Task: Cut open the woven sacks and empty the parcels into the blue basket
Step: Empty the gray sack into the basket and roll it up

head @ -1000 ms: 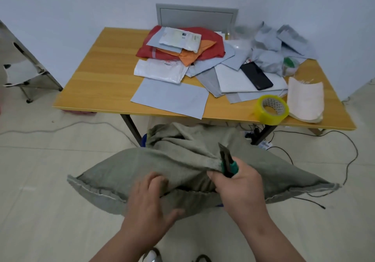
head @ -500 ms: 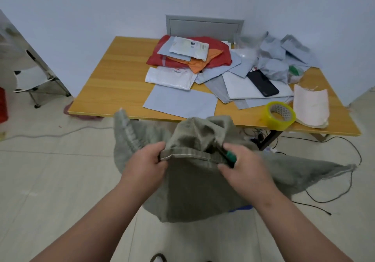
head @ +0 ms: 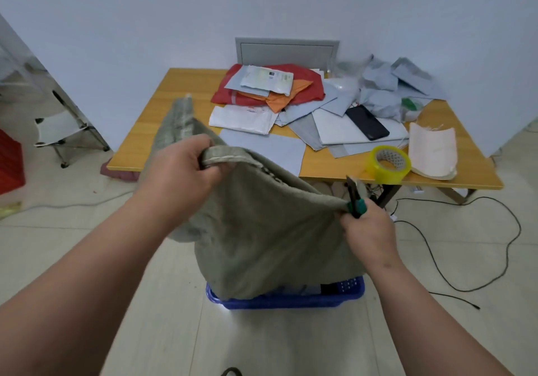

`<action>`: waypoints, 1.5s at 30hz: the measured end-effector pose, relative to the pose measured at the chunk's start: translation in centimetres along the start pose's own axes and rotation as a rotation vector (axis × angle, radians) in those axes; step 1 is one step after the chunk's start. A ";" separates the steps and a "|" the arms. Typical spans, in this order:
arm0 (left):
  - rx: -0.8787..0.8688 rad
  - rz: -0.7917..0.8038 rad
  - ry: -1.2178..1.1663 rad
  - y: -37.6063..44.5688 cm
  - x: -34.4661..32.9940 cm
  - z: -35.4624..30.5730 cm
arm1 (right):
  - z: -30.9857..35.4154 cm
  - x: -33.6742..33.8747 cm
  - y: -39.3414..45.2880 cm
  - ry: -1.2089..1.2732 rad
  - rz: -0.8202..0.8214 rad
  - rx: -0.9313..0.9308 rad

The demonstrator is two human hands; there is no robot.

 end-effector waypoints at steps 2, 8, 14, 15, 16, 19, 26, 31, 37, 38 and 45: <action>0.088 0.232 0.157 -0.5 -0.8 3.4 | 1.9 0.9 -0.1 0.079 -0.047 0.039; 0.361 0.411 0.480 -3.0 -1.2 12.1 | 9.7 5.9 0.1 0.142 -0.259 0.298; 0.692 0.064 -0.378 -0.8 -1.0 9.0 | 7.6 4.4 0.1 0.038 -0.207 0.239; 0.762 0.013 -0.577 -0.9 -1.2 7.8 | 6.3 3.2 0.0 0.009 -0.086 0.147; 0.786 -0.005 -0.708 -0.4 -1.5 6.5 | 5.7 2.7 0.0 0.009 -0.011 0.078; 0.660 0.017 -0.864 3.7 -1.1 1.5 | 8.7 5.5 2.0 0.152 -0.078 0.082; 0.404 -0.029 -0.942 6.3 -0.2 -1.9 | 11.8 11.5 0.0 0.244 -0.503 0.350; 0.688 0.388 -0.680 -0.4 -6.2 2.9 | 5.4 6.2 1.2 0.150 -0.057 -0.051; 0.424 0.078 -0.991 7.8 -1.1 -3.6 | 12.6 12.6 1.8 0.426 -0.442 0.262; 0.405 0.064 -0.936 7.5 -1.4 -3.2 | 11.6 11.3 1.2 0.346 -0.411 0.244; 0.566 0.322 -0.737 4.1 -4.7 -0.2 | 8.7 8.7 2.5 0.299 -0.176 0.054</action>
Point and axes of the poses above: each hand's wrist, its own y-axis towards the middle knuckle, its own x-axis out of the back of the hand, z = x × y, the point moved 6 cm from there along y, towards the middle knuckle, and after that the axes turned 5 degrees about -y, right-handed, at the moved point
